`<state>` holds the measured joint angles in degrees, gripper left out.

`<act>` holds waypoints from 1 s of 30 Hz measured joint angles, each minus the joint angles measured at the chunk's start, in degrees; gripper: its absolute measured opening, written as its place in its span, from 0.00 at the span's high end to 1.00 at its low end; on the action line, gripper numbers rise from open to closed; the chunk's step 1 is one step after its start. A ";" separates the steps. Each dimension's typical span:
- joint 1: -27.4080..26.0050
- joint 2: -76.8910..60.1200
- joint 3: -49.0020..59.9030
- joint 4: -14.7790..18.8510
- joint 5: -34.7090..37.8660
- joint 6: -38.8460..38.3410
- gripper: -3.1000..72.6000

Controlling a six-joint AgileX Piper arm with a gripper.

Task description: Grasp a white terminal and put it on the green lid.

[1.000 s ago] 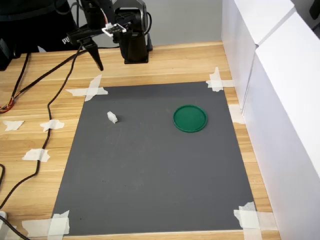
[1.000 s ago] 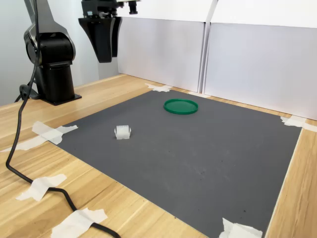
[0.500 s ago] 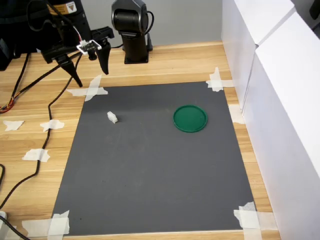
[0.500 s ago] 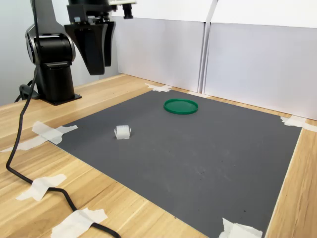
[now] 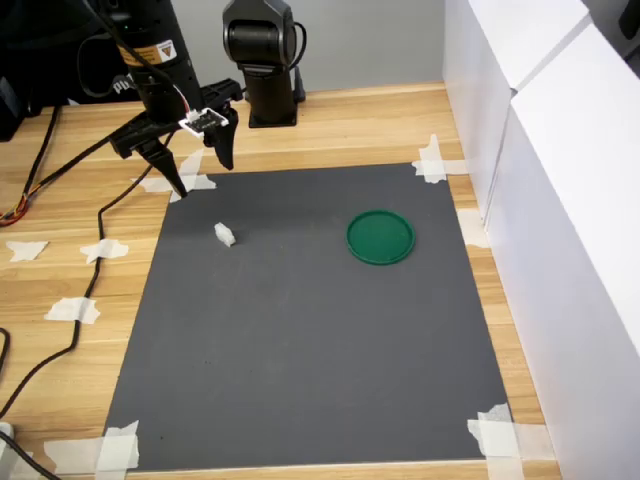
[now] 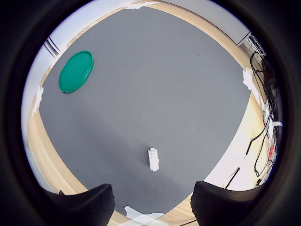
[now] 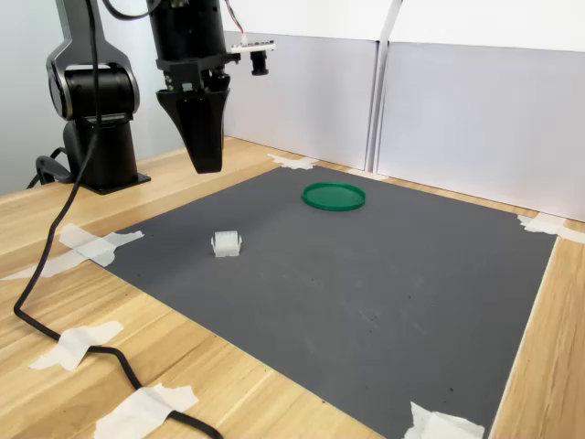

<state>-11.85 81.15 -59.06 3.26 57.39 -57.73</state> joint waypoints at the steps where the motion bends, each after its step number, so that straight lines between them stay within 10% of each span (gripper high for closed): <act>1: 0.00 0.13 0.00 0.00 -0.13 0.14 0.06; 30: 3.19 4.48 7.31 -1.78 -12.32 -4.74 0.06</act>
<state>-8.66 85.63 -51.75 1.48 45.07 -62.47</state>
